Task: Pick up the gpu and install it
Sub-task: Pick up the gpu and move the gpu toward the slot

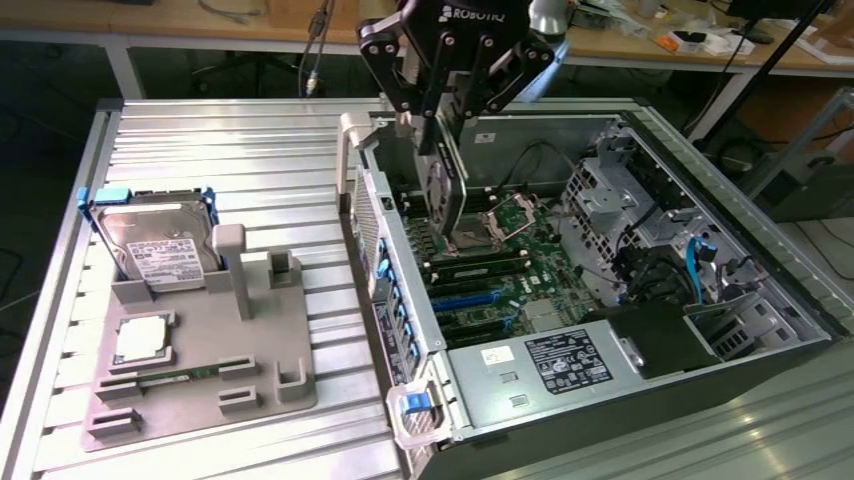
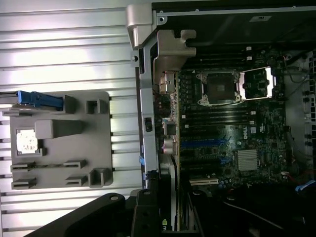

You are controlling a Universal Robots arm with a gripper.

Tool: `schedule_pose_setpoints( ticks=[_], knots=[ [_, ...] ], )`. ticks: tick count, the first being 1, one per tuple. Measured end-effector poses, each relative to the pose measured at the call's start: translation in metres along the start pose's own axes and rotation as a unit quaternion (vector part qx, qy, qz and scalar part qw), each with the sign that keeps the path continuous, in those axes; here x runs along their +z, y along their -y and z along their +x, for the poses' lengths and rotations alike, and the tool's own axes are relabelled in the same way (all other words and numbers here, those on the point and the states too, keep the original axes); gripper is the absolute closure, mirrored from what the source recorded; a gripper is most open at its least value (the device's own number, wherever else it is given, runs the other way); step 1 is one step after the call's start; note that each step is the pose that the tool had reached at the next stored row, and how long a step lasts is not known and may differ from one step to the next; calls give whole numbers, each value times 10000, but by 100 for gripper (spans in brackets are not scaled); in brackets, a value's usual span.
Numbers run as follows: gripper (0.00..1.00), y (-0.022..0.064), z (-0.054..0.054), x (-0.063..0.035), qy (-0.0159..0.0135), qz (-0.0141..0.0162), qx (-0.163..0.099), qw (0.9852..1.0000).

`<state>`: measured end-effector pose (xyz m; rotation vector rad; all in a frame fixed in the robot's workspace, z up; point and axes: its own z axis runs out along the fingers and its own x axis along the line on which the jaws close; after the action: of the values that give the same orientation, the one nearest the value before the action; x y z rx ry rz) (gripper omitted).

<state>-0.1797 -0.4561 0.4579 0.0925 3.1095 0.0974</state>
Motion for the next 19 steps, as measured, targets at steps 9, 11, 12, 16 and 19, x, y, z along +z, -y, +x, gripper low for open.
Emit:
schedule_pose_setpoints(
  ticks=[9,11,12,16,19],
  knots=[
    [73,-5,-93,3,0,0,-3,10000],
    [73,-7,-113,4,0,0,-3,10000],
    [73,-7,-122,4,0,0,-4,10000],
    [73,-9,-160,5,0,0,-6,10000],
    [73,-11,-190,6,0,-1,-10,10000]
  ],
)
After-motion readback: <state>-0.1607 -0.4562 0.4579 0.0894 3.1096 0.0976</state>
